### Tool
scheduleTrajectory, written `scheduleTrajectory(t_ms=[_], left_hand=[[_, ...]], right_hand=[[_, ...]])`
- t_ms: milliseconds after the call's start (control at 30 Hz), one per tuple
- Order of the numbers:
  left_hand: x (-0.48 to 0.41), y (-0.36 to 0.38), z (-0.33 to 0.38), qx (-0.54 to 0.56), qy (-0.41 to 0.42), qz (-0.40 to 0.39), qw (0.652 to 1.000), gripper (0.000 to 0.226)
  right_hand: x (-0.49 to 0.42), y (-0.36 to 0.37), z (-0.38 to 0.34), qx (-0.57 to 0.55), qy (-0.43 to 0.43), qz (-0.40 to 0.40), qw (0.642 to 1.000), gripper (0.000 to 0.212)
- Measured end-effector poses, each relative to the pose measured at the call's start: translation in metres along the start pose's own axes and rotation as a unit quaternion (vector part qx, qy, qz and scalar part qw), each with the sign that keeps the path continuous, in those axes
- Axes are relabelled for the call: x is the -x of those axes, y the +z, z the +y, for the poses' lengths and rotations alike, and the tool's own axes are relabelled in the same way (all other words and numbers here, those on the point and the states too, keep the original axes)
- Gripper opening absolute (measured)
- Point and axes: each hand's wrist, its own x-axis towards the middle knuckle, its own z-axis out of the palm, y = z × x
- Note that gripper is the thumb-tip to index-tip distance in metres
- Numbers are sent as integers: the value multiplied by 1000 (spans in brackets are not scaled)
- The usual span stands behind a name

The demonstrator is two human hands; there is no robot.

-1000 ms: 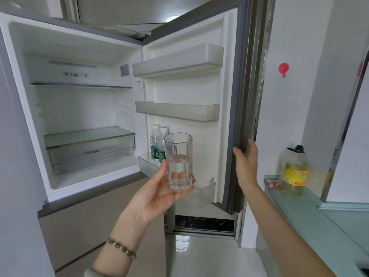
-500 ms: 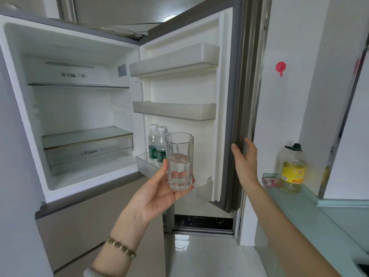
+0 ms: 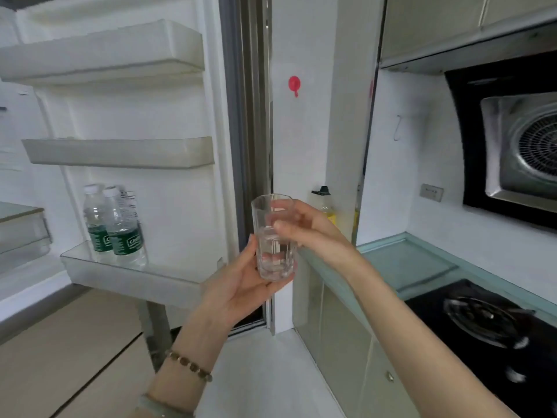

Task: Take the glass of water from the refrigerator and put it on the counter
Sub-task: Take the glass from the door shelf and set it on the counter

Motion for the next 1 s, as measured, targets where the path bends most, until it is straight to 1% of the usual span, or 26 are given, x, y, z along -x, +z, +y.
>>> scheduleTrajectory(t_ms=[133,233,267,367,467,633,800,867,1000], left_hand=[[-36,14,-29,-30,-42,-43,998,59],[-68,21,-56,-37,-83,-58,994,57],[-80,24,-65,-35,-95,-58,993,58],[-118,37,-93,-28,-118,-62,991,57],[-162,45,-122,-35,-145,-61,987,49],[-252,59,-160,-36,-175,-46,983,62],[-346,78,-192,-15,-197,-34,980,55],[-378,84,-201,-6,-202,-24,979,48],[-437,88,-217,-16,-217,-12,976,44]], right_hand=[[17,-34,17,53,39,58,996,60],[28,-65,32,78,68,103,989,75],[31,-76,37,83,76,118,987,77],[38,-113,58,97,95,161,977,67],[41,-150,83,117,108,199,967,58],[28,-224,127,129,118,234,957,60],[-1,-306,168,164,121,253,946,64],[-14,-334,186,162,123,258,944,64],[-36,-375,221,146,137,274,941,64]])
